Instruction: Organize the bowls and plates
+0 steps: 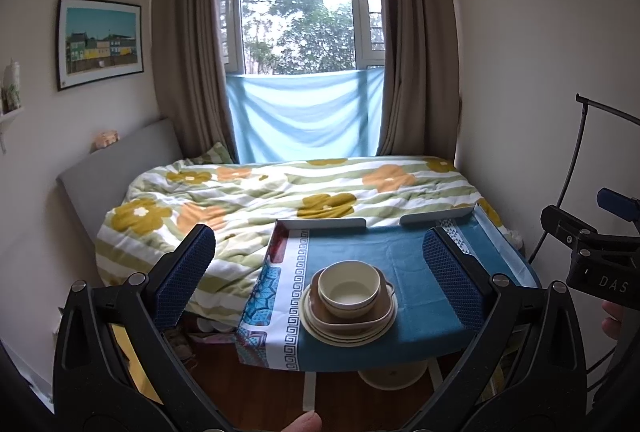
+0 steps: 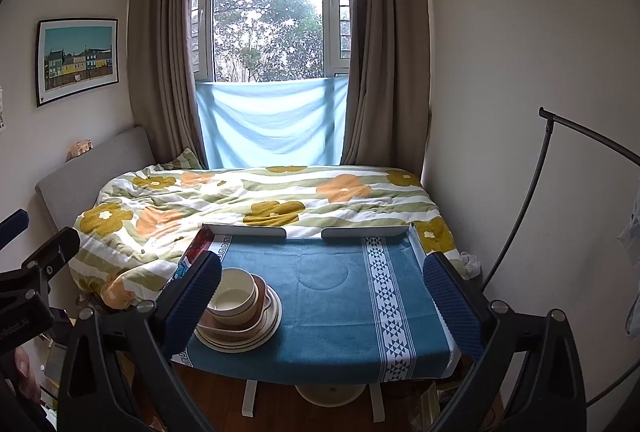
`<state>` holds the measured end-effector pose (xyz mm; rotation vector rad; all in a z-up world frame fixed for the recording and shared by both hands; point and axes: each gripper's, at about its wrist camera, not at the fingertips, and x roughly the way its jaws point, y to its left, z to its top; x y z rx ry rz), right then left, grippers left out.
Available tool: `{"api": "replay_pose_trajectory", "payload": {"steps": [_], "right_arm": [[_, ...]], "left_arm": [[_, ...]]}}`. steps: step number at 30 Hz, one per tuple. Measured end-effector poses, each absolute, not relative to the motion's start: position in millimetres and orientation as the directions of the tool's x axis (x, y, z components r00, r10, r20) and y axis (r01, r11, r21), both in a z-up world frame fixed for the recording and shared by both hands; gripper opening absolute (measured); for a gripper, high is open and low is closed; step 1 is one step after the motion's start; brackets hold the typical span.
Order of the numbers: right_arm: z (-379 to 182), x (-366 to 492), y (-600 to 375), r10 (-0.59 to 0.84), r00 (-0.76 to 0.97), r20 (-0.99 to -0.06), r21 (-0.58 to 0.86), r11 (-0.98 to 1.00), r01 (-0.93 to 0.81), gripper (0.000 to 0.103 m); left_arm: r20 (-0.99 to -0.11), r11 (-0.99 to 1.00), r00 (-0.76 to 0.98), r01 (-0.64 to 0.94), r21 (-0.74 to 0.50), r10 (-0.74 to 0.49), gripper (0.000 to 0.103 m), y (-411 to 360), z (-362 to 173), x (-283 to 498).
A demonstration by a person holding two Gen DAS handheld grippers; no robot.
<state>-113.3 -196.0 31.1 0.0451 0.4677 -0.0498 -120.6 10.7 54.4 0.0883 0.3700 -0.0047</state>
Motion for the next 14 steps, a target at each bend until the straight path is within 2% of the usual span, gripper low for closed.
{"api": "replay_pose_trajectory", "payload": {"steps": [14], "right_arm": [[30.9,-105.1,-194.1,-0.029,0.891,-0.454,0.030,0.998,0.048,0.100]], "left_arm": [[-0.313,0.997,0.949,0.003,0.079,0.022,0.103,10.0,58.6,-127.2]]}}
